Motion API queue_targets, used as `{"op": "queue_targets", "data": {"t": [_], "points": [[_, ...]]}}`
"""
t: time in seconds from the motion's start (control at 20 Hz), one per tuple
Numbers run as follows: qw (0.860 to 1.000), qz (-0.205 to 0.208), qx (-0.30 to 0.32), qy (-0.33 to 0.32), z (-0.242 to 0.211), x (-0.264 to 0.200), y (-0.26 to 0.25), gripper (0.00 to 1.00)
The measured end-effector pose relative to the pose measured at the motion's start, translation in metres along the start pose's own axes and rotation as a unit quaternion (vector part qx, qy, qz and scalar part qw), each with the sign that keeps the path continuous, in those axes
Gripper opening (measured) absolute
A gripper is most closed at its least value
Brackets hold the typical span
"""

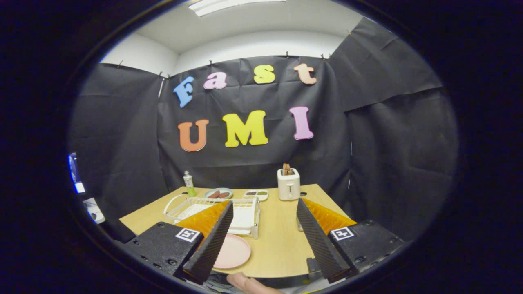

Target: Take the plate from the dish rack, then take the spoon from the basket and place it into the plate.

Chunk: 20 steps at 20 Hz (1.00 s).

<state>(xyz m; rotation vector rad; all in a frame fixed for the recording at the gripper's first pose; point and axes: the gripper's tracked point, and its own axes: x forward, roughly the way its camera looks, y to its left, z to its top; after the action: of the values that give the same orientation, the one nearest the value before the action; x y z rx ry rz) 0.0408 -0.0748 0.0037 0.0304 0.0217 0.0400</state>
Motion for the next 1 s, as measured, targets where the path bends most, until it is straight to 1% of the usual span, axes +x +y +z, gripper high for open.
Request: {"op": "queue_targets", "data": {"t": [0.15, 0.3, 0.4, 0.65, 0.75, 0.8, 0.95, 1.0], "points": [[0.999, -0.032, 0.003, 0.008, -0.018, 0.054, -0.042, 1.00], [0.999, -0.049, 0.004, 0.009, -0.038, 0.108, -0.078, 1.00], [0.997, -0.081, 0.012, 0.015, -0.055, 0.137, -0.112, 0.99], [0.992, -0.086, 0.077, 0.048, -0.097, 0.188, -0.150, 0.93], [0.992, -0.080, 0.076, 0.063, -0.105, 0.209, -0.155, 0.92], [0.993, -0.079, 0.073, 0.058, -0.104, 0.217, -0.157, 0.92], [0.994, -0.079, 0.060, 0.045, -0.096, 0.234, -0.156, 0.70], [0.994, -0.085, 0.059, 0.045, -0.097, 0.239, -0.156, 0.63]]}}
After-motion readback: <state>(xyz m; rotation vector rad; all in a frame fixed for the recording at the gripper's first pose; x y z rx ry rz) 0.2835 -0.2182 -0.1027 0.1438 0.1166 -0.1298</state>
